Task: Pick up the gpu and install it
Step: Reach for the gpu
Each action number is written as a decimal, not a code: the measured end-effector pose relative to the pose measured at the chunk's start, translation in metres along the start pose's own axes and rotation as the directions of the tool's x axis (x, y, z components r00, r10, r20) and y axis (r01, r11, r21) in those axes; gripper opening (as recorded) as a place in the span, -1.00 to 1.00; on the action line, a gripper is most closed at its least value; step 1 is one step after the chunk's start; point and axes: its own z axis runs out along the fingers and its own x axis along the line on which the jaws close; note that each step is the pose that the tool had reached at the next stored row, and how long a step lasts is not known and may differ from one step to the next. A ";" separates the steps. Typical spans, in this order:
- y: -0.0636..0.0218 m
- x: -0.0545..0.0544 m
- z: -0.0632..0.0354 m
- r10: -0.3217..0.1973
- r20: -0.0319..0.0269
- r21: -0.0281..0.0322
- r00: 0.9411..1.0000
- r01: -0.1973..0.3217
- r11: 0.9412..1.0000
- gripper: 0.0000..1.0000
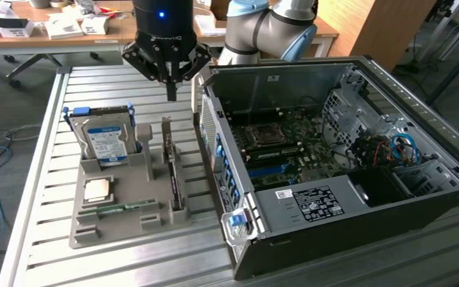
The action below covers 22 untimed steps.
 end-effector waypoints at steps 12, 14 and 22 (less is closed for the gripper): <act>-0.0148 0.001 -0.0007 0.000 0.000 0.000 1.000 0.000 1.000 -0.79; -0.0175 0.001 -0.0008 0.000 0.000 0.000 1.000 0.000 1.000 -0.79; -0.0293 0.002 -0.0013 0.000 0.000 0.000 1.000 0.000 1.000 -0.79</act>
